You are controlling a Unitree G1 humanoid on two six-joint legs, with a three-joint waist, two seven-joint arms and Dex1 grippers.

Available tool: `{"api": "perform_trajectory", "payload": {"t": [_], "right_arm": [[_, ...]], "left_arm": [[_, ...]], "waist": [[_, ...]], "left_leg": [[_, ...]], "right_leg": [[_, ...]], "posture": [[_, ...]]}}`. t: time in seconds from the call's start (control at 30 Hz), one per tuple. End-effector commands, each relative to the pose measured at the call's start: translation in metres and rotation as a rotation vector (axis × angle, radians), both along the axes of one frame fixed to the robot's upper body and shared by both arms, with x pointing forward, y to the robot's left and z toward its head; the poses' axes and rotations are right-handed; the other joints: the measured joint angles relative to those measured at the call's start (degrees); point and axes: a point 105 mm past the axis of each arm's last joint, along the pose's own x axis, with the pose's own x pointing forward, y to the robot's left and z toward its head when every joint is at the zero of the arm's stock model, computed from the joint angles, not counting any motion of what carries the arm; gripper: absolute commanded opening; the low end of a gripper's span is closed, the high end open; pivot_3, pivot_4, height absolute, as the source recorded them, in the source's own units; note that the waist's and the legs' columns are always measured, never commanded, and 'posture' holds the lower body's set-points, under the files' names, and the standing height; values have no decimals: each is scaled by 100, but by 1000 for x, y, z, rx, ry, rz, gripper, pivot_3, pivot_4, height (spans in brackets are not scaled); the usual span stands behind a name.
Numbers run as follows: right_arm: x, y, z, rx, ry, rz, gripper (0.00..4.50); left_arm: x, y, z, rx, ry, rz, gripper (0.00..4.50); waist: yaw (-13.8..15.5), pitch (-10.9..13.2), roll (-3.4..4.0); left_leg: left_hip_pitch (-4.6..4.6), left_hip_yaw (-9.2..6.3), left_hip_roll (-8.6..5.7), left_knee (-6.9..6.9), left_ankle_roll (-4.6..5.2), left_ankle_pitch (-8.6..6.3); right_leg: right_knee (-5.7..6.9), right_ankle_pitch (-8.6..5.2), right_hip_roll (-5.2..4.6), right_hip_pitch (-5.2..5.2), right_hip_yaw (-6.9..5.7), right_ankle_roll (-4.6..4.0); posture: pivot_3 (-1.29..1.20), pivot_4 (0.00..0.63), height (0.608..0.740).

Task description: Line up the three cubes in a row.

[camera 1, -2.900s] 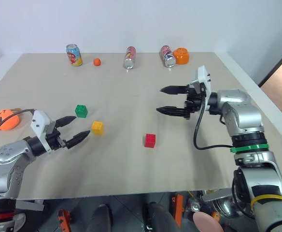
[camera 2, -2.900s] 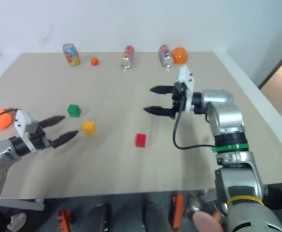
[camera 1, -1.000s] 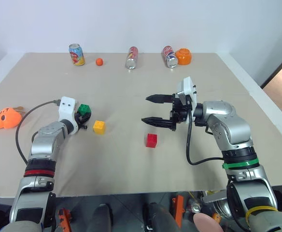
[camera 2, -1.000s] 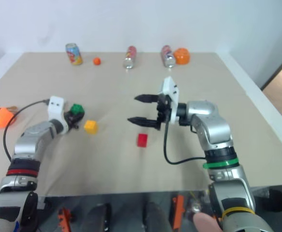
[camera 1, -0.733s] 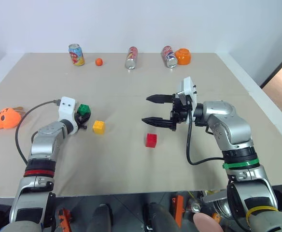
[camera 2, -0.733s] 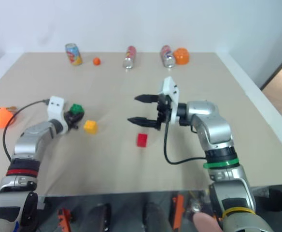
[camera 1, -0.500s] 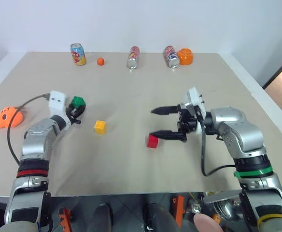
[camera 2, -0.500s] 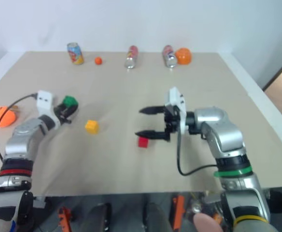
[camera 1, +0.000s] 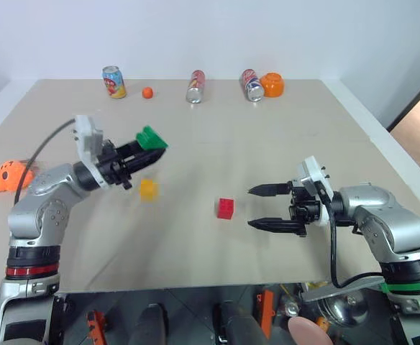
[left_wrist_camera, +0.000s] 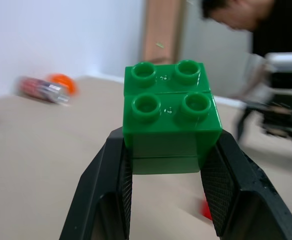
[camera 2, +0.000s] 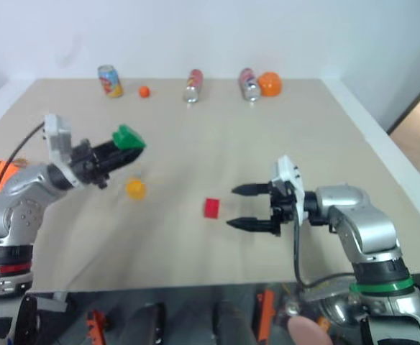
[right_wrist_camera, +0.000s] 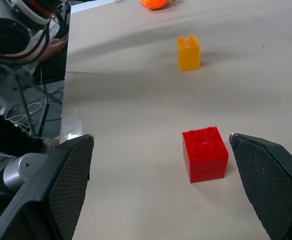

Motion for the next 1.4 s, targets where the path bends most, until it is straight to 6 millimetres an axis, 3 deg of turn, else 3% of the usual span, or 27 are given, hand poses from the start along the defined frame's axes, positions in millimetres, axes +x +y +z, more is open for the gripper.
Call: {"api": "perform_trajectory", "payload": {"t": [0.03, 0.27, 0.6, 1.03, 1.4], "right_arm": [[0, -4, 5, -6, -52, -27, 4500], [-5, 3, 0, 18, -45, -43, 4500], [-7, 7, 2, 44, -48, -53, 4500], [-5, 11, 3, 64, -58, -59, 4500], [-5, 13, 1, 70, -61, -63, 4500]], "left_arm": [[-12, -13, -14, 125, -48, -79, 1326], [-23, -33, -47, 237, -61, -179, 1326], [-19, -38, -78, 427, -101, -189, 1326], [1, -51, -79, 478, -82, -101, 1326], [4, -45, -87, 518, -22, -130, 1326]], "waist": [[2, 0, 0], [7, 0, 0], [5, 0, 0], [8, 0, 0], [8, 0, 0]], "left_leg": [[2, 0, 0, 1, 0, 0], [-3, 3, -1, 14, 1, 1], [-3, 3, -1, 13, 1, 1], [-6, 3, -1, 12, 1, 1], [-7, 1, 0, 10, 1, 1]], "right_leg": [[0, 0, 0, 2, 3, 0], [0, -1, 0, 1, 9, -1], [-1, -1, 2, 0, 13, -1], [-1, -1, 4, -2, 14, -1], [-1, -1, 8, -3, 16, -1]], "posture": [[0, 150, 740], [0, 150, 740], [0, 150, 740], [0, 150, 740], [0, 150, 740]]}}
